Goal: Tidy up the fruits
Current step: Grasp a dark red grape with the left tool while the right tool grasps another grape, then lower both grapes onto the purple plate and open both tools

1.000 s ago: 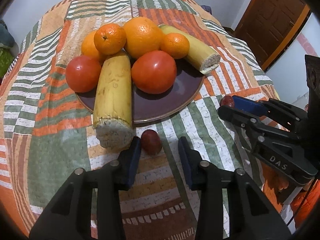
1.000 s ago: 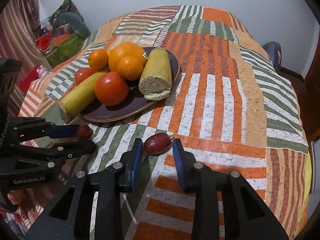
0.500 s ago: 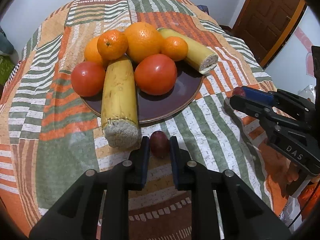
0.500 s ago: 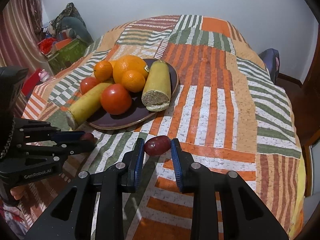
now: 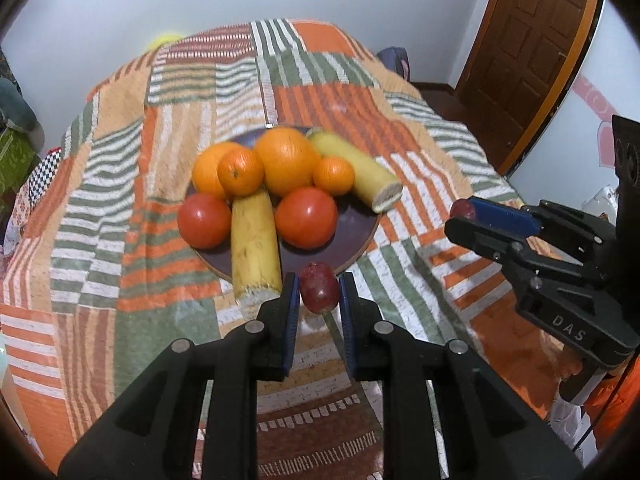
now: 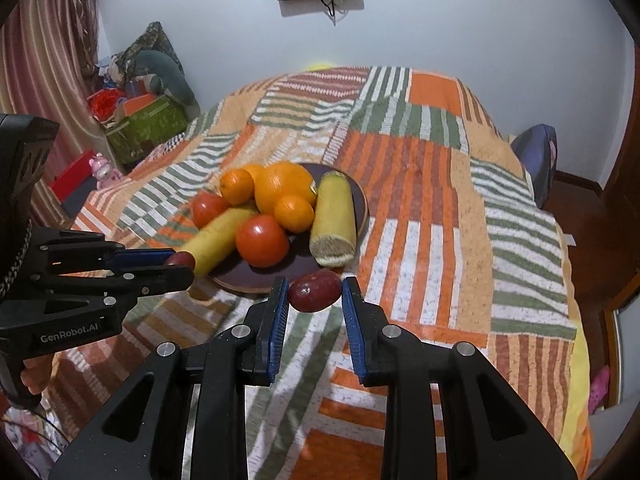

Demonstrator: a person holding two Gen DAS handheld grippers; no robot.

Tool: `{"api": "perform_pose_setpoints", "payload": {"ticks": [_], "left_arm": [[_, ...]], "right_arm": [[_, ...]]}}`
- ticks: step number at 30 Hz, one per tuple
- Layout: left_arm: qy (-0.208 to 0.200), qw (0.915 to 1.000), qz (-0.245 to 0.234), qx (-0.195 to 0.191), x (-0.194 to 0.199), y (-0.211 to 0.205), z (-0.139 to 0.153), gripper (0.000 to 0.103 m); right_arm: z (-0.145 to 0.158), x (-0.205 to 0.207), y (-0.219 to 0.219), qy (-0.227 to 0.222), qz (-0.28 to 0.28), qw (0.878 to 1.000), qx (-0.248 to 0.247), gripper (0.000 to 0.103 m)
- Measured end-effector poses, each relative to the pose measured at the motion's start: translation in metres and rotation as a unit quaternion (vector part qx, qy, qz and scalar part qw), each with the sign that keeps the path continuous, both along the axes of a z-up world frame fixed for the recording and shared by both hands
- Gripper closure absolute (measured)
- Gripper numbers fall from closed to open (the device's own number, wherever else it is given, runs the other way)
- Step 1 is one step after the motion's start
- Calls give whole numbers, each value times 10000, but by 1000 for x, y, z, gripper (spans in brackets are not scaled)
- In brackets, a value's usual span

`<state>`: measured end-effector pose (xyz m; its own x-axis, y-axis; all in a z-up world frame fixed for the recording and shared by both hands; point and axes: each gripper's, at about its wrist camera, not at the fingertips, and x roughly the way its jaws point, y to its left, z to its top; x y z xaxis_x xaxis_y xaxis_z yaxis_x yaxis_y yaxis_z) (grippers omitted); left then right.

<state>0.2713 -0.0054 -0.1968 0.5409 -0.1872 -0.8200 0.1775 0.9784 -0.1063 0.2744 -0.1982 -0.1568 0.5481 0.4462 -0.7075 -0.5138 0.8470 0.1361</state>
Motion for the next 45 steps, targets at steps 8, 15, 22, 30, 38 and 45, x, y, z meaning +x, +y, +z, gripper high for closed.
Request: {"api": "perform_pose_setpoints", "payload": {"ticks": [8, 15, 22, 30, 38, 45], "left_arm": [[-241, 9996, 123, -54, 6, 10, 18, 84], [-297, 9993, 207, -88, 21, 19, 19, 84], [-227, 9994, 249, -97, 42, 28, 6, 84], [-15, 9993, 325, -186, 62, 37, -17, 84], [78, 9992, 368, -129, 71, 37, -32, 83], [277, 9984, 397, -306, 74, 44, -41, 70]], "right_arm": [[10, 6, 11, -151, 91, 9998, 110, 78], [12, 17, 26, -221, 167, 9995, 137, 78], [0, 32, 40, -122, 236, 9996, 71, 78], [-28, 35, 54, 214, 413, 9989, -39, 78], [-49, 39, 55, 491, 415, 9979, -109, 78], [-52, 40, 55, 559, 412, 9976, -50, 78]]}}
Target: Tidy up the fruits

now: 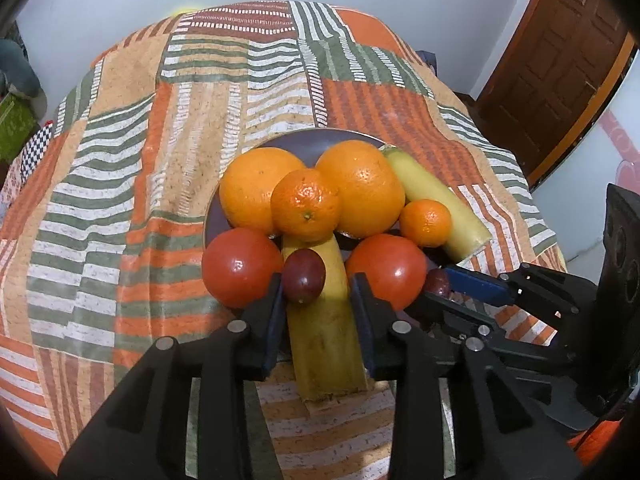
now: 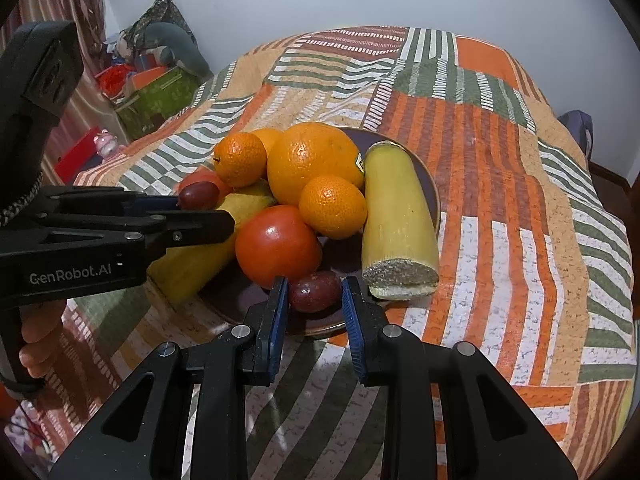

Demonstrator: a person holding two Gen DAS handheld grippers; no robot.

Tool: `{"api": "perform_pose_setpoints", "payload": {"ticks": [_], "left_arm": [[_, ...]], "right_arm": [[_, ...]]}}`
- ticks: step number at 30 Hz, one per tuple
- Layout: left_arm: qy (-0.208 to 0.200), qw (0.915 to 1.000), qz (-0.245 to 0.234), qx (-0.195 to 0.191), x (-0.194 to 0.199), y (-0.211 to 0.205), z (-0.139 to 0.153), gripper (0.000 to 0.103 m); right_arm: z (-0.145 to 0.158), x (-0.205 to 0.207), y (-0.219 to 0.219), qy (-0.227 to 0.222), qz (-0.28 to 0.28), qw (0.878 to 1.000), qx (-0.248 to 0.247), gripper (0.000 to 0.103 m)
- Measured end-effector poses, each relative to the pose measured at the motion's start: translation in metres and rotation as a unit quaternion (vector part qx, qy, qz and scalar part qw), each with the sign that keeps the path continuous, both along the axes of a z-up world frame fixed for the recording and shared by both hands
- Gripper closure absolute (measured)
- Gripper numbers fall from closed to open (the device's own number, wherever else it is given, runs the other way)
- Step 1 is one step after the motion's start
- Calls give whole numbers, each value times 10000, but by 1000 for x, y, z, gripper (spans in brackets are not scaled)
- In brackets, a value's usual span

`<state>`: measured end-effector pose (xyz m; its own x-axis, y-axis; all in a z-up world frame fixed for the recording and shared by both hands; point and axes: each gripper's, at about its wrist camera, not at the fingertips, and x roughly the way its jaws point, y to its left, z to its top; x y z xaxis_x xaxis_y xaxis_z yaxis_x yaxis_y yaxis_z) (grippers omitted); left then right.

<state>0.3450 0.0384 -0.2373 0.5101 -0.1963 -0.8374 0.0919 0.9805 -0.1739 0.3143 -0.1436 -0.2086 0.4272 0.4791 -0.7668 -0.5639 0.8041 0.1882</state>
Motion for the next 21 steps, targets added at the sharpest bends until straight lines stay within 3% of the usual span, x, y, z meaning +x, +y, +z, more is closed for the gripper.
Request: {"api": "perform_pose_setpoints", "payload": {"ticks": [2, 5, 11, 21], "left_arm": [[13, 10000, 17, 25, -1, -1, 1, 70], [-4, 10000, 15, 57, -5, -2, 4, 70], [-235, 9996, 182, -7, -21, 3, 26, 70], [-1051, 9934, 459, -25, -67, 9, 96, 70]], "right_arm": [[0, 1, -1, 99, 18, 9999, 66, 77], [3, 0, -2, 127, -3, 9998, 118, 66], [18, -7, -11, -13, -79, 9997, 219, 66], [94, -41, -34, -863, -261, 9945, 527, 66]]}}
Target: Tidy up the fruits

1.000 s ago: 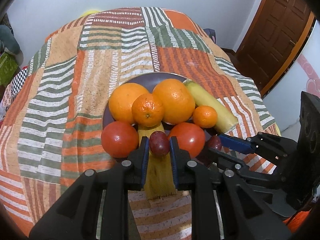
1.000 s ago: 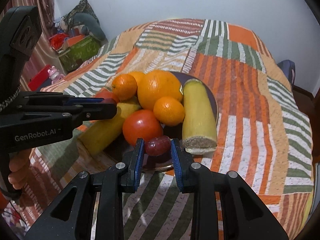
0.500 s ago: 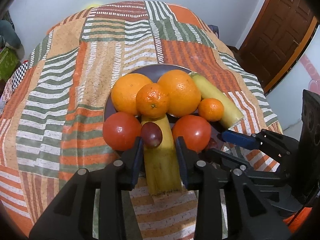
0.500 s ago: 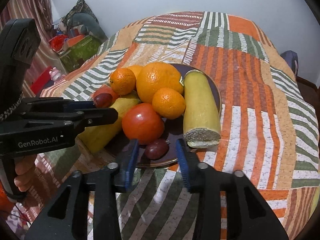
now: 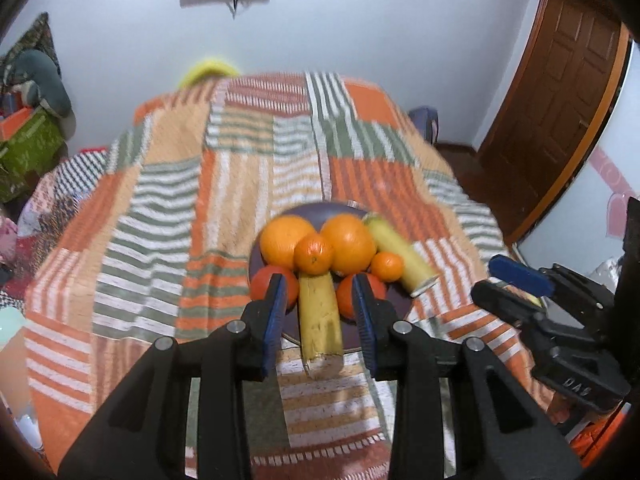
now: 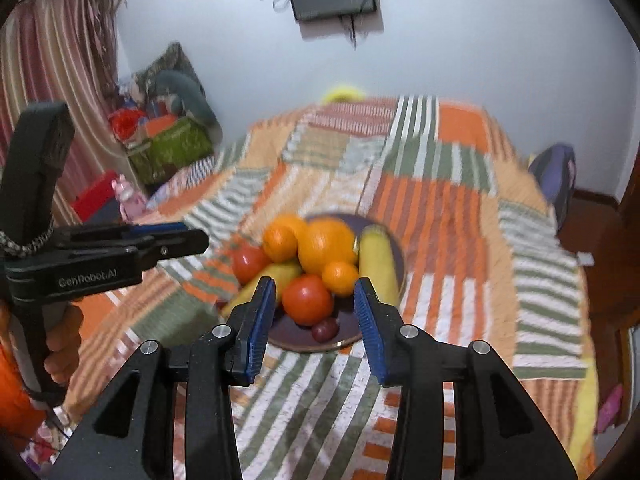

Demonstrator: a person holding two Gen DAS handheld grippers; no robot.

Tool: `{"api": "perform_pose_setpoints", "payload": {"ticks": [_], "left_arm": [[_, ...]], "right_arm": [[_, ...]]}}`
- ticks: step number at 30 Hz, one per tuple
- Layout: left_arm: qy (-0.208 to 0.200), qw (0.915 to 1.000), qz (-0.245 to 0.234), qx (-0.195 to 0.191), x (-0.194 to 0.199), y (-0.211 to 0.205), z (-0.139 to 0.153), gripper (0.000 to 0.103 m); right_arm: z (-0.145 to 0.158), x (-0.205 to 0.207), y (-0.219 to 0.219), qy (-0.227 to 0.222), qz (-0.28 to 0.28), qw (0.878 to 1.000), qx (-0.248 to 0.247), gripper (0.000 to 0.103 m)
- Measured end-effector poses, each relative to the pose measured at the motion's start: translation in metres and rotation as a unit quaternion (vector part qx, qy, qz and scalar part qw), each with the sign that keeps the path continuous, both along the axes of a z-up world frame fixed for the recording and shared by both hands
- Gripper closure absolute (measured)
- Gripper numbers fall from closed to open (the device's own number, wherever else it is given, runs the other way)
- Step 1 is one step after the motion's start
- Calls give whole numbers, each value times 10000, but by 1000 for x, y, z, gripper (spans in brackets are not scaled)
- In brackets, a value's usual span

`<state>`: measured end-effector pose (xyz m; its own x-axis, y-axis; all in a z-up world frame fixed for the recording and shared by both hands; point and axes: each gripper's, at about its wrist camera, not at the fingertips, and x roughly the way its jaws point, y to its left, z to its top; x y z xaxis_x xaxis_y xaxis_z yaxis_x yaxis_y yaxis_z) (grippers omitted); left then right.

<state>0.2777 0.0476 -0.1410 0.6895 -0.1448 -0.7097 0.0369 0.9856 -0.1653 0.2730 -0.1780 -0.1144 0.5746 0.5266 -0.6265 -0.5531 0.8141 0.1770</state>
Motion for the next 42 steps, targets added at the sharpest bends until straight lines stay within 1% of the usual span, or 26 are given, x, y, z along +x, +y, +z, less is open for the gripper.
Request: {"api": "perform_pose_setpoints", "payload": {"ticks": [6, 7, 8, 9, 10, 13, 16, 18, 21, 24, 27, 29, 31, 32, 33, 34, 37, 40, 42], "left_arm": [[-777, 9969, 74, 34, -52, -1, 57, 70], [-816, 9966, 50, 30, -57, -1, 61, 69], [-823, 9966, 28, 39, -62, 0, 63, 65], [-793, 9968, 17, 51, -64, 1, 63, 63], [-710, 9974, 7, 71, -64, 2, 60, 63], [-291, 9995, -2, 138, -54, 6, 38, 63], [206, 9997, -27, 156, -37, 14, 5, 63], [574, 9981, -23, 228, -22, 19, -20, 64], [952, 9951, -78, 257, -6, 25, -52, 67], [1228, 9916, -154, 365, 9, 28, -81, 73], [1465, 9882, -187, 412, 25, 30, -107, 75], [1537, 9869, -194, 457, 32, 31, -118, 75], [1518, 9874, -258, 371, 35, 31, -122, 75], [1466, 9882, -294, 319, 35, 30, -123, 76], [1451, 9884, -337, 297, 35, 29, -122, 82], [1419, 9886, -400, 289, 34, 28, -122, 82], [1287, 9894, -476, 471, 29, 24, -121, 82], [1274, 9898, -489, 396, 27, 27, -121, 82], [1273, 9902, -417, 385, 26, 29, -118, 83]], "right_arm": [[52, -37, -13, -635, -113, 9976, 251, 66], [57, -42, -13, -709, -122, 9971, 248, 66], [62, -49, -13, -795, -126, 9964, 247, 66], [64, -52, -12, -836, -117, 9961, 248, 66], [65, -56, -12, -861, -103, 9959, 241, 66], [63, -60, -9, -854, -72, 9962, 181, 65], [52, -55, -6, -734, -45, 9972, 146, 65], [45, -51, -5, -646, -44, 9978, 107, 65], [35, -45, -6, -486, -60, 9988, 46, 65], [23, -34, -6, -336, -111, 9994, 5, 65], [12, -25, -6, -186, -158, 9997, -23, 65], [4, -20, -7, -102, -175, 9998, -43, 65], [-3, -15, -8, -24, -195, 9998, -59, 65], [-7, -12, -8, 26, -200, 9998, -72, 65], [-9, -11, -8, 53, -204, 9997, -80, 65], [-11, -10, -8, 76, -209, 9997, -89, 65], [-16, -8, -8, 148, -216, 9996, -102, 65], [-19, -8, -7, 196, -211, 9996, -72, 65], [-20, -7, -6, 215, -197, 9996, -61, 65]]}}
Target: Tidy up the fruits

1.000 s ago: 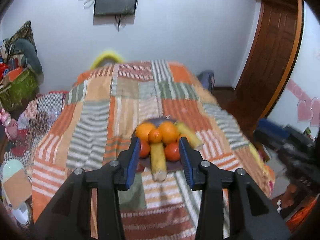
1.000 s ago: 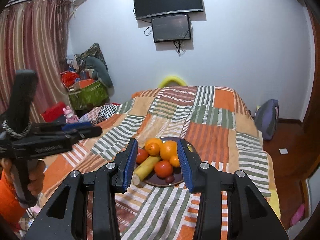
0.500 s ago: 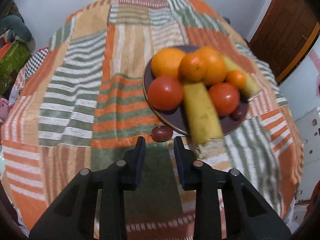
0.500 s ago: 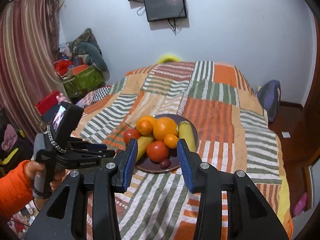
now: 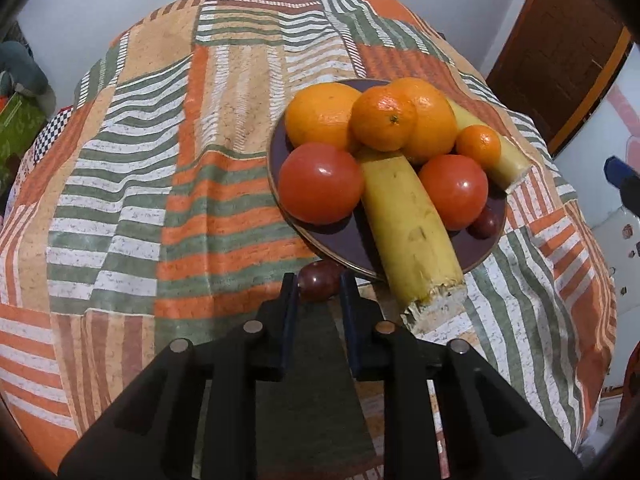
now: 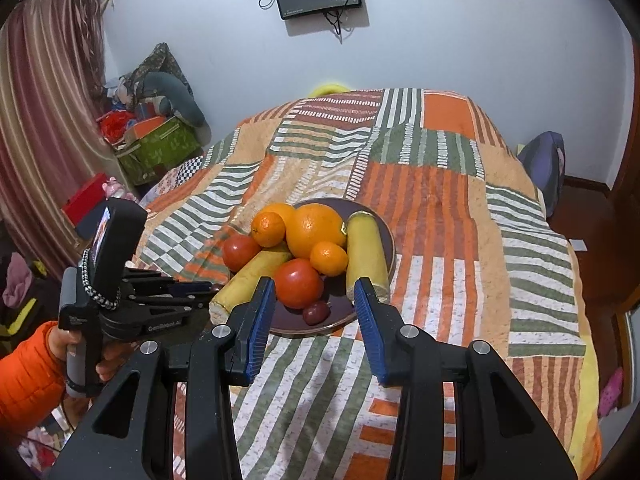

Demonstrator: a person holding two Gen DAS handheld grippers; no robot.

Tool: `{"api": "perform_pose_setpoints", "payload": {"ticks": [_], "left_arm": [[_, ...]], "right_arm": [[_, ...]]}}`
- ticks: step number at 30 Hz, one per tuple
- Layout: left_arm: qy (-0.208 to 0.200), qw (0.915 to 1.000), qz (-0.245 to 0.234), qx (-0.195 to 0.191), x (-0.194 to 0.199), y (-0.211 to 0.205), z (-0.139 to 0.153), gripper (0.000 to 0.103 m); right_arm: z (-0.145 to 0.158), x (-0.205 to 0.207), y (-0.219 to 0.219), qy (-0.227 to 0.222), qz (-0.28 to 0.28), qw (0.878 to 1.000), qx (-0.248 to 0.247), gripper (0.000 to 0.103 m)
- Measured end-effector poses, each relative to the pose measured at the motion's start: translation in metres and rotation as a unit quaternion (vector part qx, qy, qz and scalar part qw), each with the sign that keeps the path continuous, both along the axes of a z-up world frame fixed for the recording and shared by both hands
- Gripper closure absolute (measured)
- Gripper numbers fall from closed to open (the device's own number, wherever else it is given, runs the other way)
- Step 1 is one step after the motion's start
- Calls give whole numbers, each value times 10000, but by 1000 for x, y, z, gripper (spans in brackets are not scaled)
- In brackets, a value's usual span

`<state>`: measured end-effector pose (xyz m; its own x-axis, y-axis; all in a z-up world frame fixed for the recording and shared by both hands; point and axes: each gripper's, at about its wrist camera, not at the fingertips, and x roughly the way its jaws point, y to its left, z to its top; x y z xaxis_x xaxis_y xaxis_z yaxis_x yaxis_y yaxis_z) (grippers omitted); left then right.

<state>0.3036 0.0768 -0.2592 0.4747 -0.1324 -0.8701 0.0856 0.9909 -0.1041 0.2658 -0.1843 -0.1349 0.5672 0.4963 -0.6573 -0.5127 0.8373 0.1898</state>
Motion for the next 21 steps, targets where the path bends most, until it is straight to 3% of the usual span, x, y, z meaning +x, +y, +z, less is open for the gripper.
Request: {"api": "perform_pose_setpoints", "payload": {"ticks": [10, 21], "left_arm": [[-543, 9980, 3, -309, 1, -11, 49, 83], [-554, 9977, -189, -343, 34, -47, 40, 82]], "right_arm": [[-2, 5, -3, 23, -20, 10000, 60, 65], [-1, 6, -9, -45, 16, 10000, 83, 65]]}}
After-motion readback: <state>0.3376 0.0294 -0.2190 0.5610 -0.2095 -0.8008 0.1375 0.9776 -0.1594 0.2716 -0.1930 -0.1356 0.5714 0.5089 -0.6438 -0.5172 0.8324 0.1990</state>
